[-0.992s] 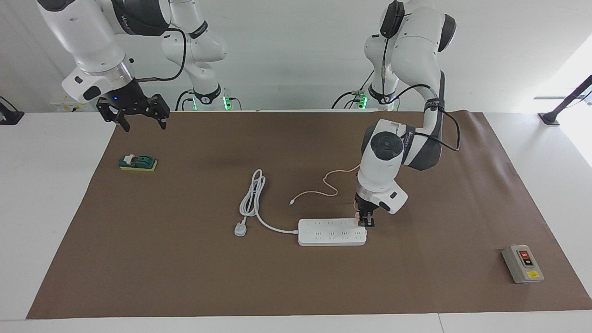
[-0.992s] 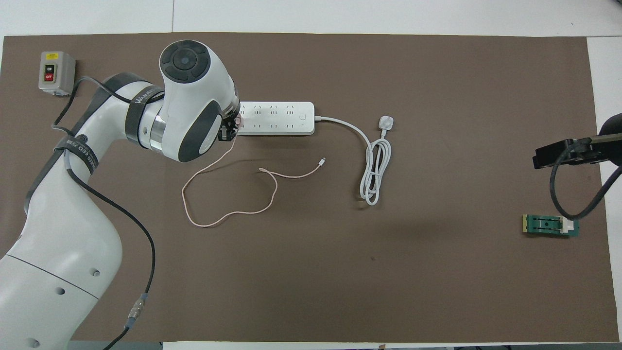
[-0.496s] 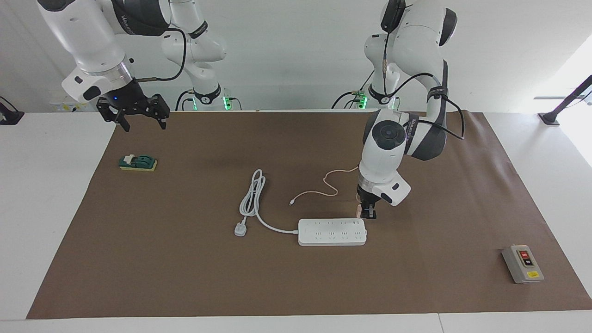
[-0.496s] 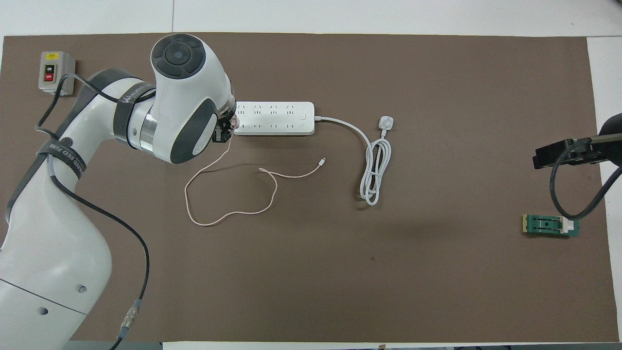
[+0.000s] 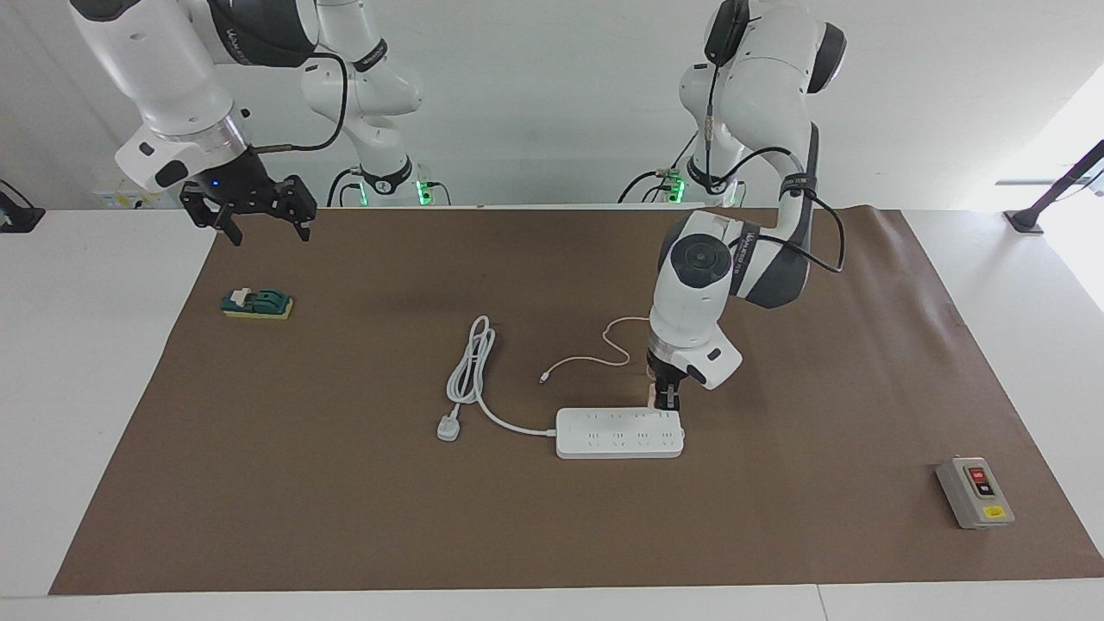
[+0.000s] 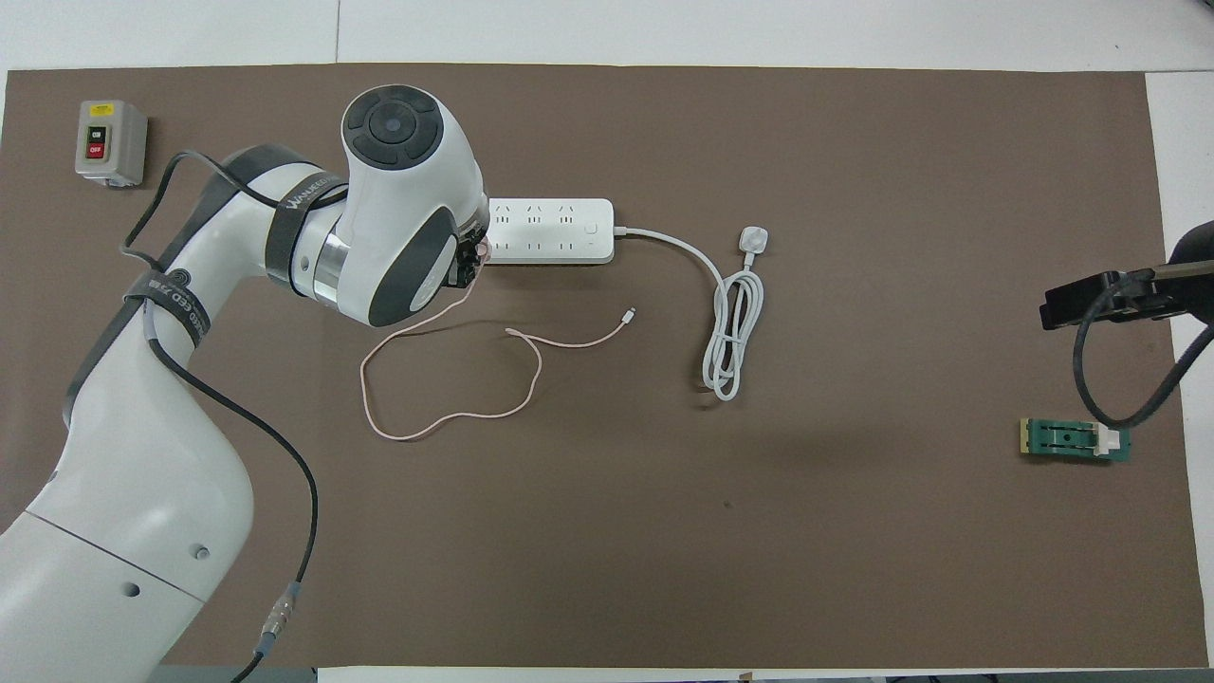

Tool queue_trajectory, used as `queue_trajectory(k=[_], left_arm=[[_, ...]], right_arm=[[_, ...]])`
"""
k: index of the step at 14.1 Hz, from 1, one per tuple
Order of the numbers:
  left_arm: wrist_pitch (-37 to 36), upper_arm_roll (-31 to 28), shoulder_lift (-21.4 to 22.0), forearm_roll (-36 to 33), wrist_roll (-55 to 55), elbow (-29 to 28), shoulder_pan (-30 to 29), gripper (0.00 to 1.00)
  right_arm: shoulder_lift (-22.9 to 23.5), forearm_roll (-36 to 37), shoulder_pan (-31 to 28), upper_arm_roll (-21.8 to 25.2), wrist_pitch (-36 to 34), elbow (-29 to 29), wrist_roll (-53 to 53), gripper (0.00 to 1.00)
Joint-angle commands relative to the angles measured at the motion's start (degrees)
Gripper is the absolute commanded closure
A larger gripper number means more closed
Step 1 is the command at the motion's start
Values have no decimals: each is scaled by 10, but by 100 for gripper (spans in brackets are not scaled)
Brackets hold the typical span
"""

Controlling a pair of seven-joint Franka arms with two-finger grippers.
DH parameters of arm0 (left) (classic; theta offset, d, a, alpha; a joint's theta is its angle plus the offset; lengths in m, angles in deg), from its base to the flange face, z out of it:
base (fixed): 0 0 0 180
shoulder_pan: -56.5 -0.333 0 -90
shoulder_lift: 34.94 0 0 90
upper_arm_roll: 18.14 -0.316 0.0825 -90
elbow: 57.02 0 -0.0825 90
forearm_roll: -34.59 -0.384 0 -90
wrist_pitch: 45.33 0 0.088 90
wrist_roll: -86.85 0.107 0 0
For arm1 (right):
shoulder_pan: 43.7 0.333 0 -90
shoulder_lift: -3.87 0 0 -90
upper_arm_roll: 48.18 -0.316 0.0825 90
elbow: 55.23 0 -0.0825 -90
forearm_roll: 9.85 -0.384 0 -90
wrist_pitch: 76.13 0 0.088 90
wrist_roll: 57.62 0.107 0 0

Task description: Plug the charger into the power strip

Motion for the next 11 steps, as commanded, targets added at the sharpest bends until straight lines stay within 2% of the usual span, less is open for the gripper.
queue_trajectory(k=[1, 11], left_arm=[[4, -5, -12, -9, 6, 10, 3, 100], [22, -5, -21, -6, 39, 5, -6, 100]], right_arm=[[-6, -8, -9, -8, -8, 2, 8, 0], [-6, -8, -9, -7, -8, 2, 8, 0]])
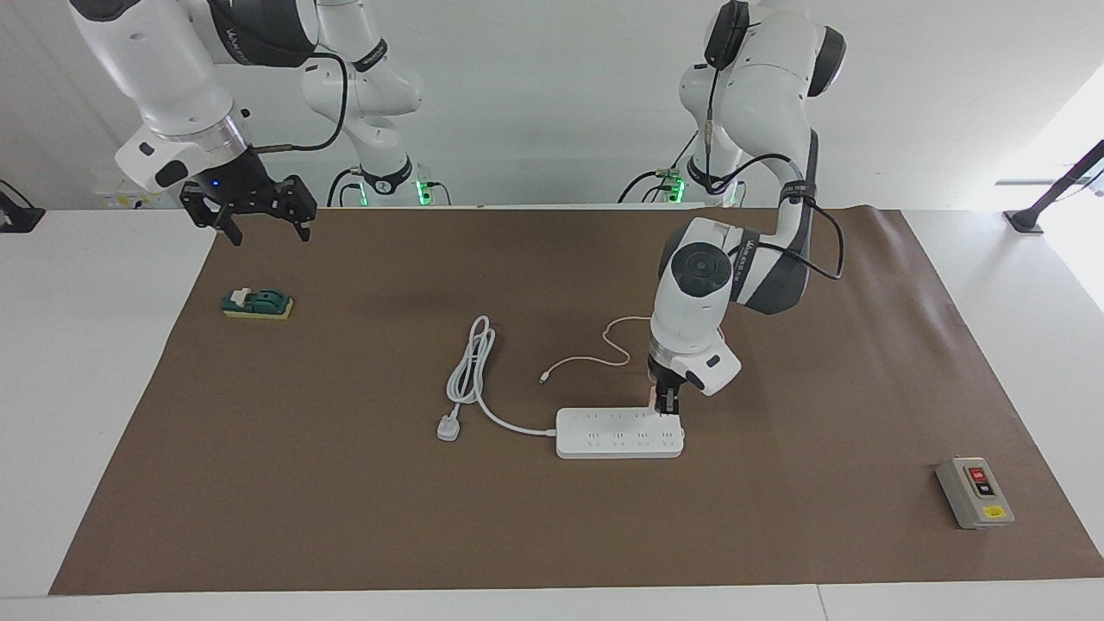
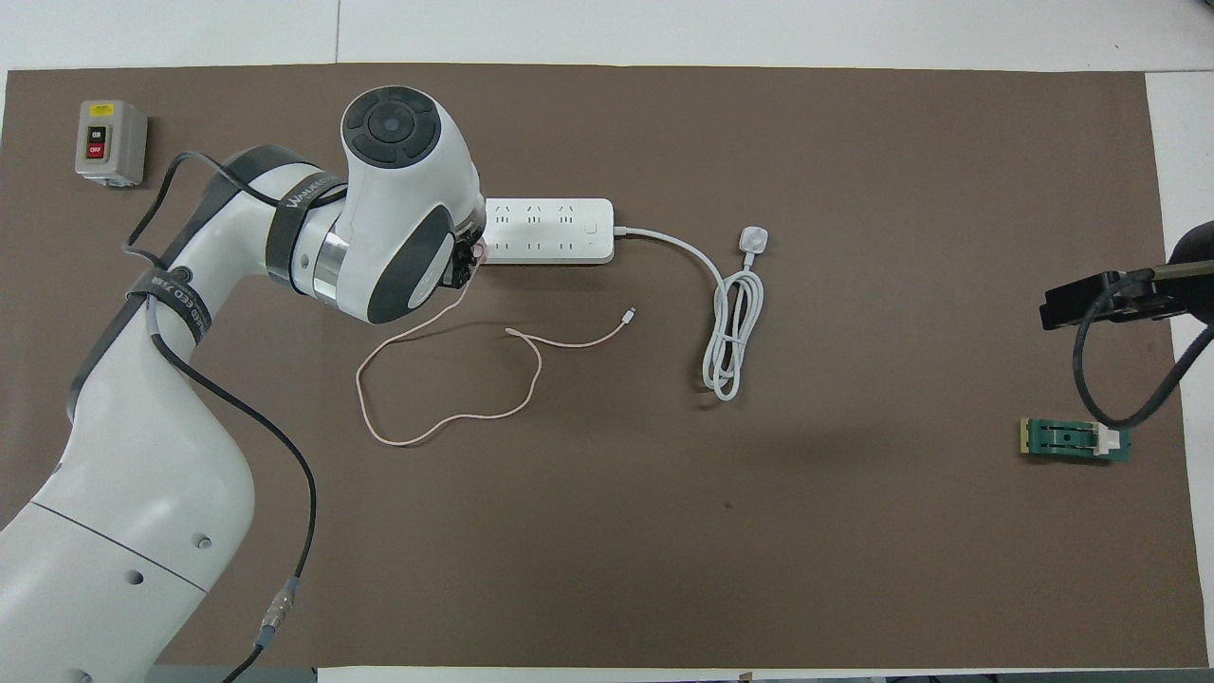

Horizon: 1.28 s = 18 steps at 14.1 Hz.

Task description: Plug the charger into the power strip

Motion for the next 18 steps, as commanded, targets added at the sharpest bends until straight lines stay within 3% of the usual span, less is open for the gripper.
queue_trajectory(k=[1, 18], left_arm=[[27, -3, -15, -6, 11, 6, -3, 100], [26, -7, -23, -5, 28, -1, -4, 100]], right_arm=[[-7, -8, -9, -7, -8, 2, 8, 0], [-6, -8, -9, -8, -8, 2, 8, 0]])
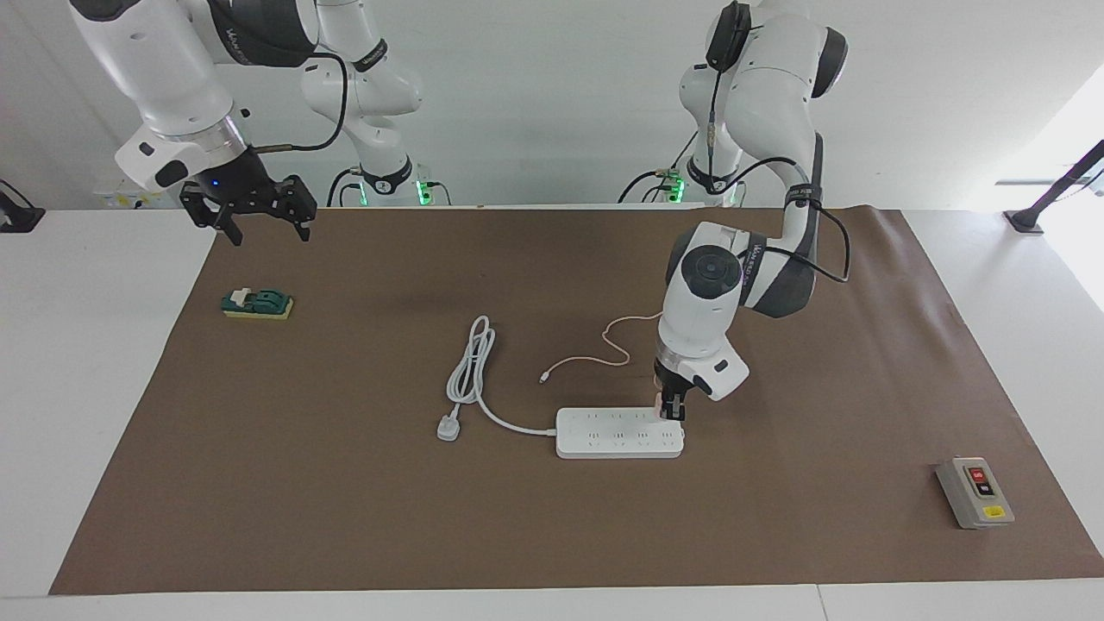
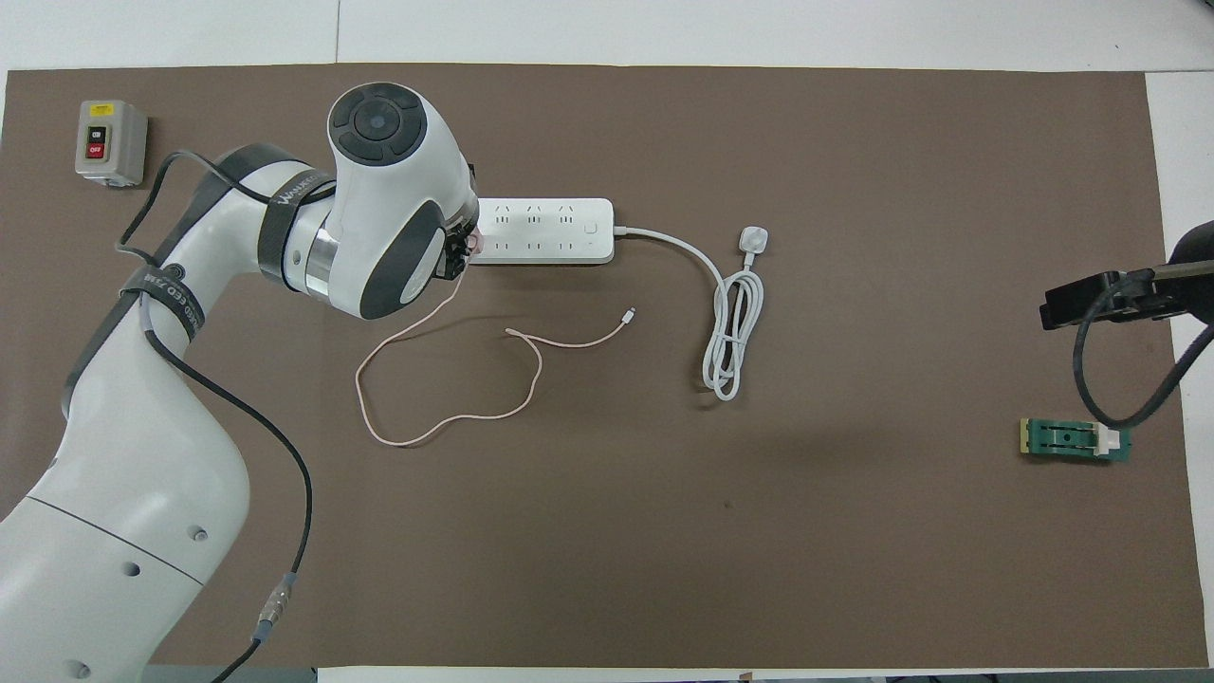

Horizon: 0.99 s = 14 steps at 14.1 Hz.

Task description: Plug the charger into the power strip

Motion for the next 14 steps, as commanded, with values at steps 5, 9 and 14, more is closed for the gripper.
queue_trajectory(k=[5, 9, 14], left_arm=[[12, -2, -34, -7, 11, -4, -4, 100], [33, 0, -37, -2, 48, -11, -18, 100], [59, 7, -46, 12, 71, -21, -49, 100]], right_arm=[[-6, -8, -9, -8, -8, 2, 8, 0], [-6, -8, -9, -8, -8, 2, 8, 0], [-7, -8, -9, -8, -8, 2, 8, 0]])
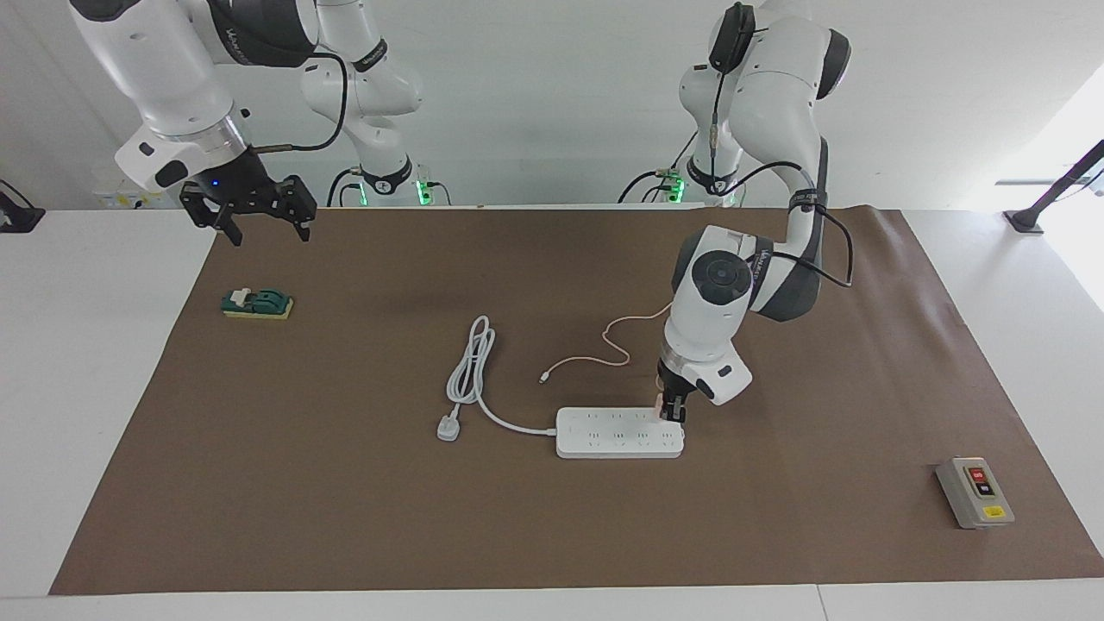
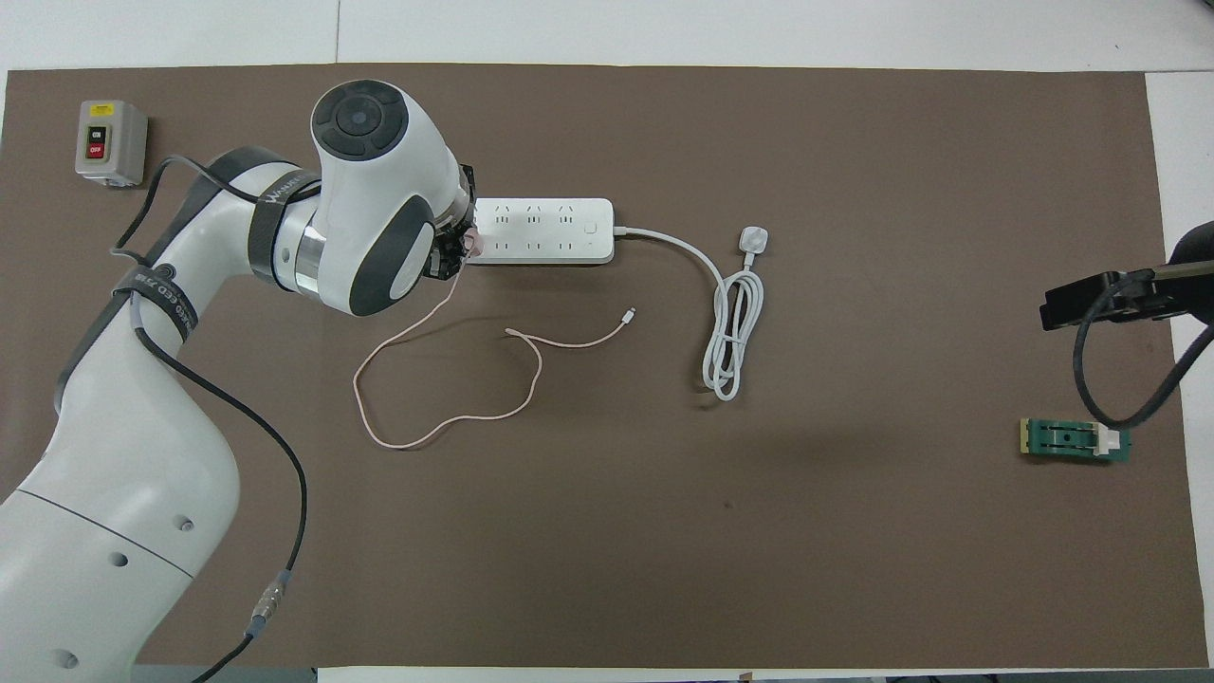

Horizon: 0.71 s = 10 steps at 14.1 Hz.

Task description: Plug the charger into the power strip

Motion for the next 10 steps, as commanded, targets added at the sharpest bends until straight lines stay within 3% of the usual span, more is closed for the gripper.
queue_trajectory(k=[1, 10], left_arm=[[53, -8, -44, -10, 25, -18, -28, 100], [47, -12, -61, -9, 7, -15, -3, 100]], right_arm=[[-6, -8, -9, -7, -8, 2, 8, 0], [-7, -8, -9, -8, -8, 2, 8, 0]])
